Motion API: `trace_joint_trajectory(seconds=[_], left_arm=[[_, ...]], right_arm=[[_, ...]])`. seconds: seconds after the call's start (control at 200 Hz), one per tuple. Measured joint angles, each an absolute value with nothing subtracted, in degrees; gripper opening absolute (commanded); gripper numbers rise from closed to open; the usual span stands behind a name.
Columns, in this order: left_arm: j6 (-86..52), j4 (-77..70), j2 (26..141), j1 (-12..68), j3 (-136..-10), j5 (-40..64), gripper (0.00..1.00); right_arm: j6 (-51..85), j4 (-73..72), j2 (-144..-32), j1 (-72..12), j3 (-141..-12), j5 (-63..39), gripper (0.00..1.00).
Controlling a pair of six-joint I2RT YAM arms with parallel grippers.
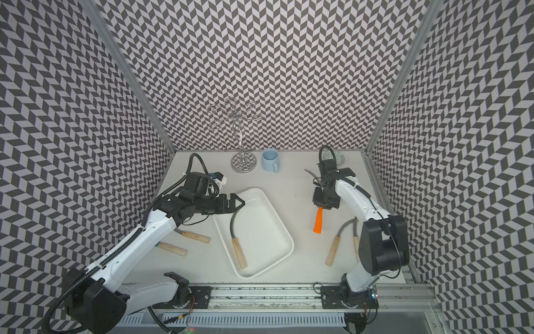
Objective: Put small sickles into storage boxes
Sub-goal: Pick up the sickle at the center of the board, then place the sickle in the storage box.
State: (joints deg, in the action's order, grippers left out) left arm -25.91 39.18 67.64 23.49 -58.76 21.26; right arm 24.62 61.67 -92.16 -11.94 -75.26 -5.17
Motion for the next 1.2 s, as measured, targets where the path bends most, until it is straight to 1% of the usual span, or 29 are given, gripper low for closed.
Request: trace_joint_trajectory(seconds=[0.22,0.521,0.971,1.202], left_arm=[[-26.81,37.34,66.3,22.15,-55.55,21.5,0.99],[-27.57,36.51,66.17,20.95,-55.29,21.74,0.99],[-27.75,36.47,66.19,20.86,-55.29,22.02,1.0],[-27.77,36.38,66.74,20.86,-55.29,22.72,0.99]], right_arm=[[25.12,63.48,-92.66,-15.7,-79.31,-5.65,0.15],[26.76,64.75,-96.75,-20.86,-84.36,-6.9,0.15],[28.77,64.95,-98.45,-29.1,-86.02,-8.45,0.15],[28.45,66.13,-100.64,-32.14,-89.82,-8.14,0.15]])
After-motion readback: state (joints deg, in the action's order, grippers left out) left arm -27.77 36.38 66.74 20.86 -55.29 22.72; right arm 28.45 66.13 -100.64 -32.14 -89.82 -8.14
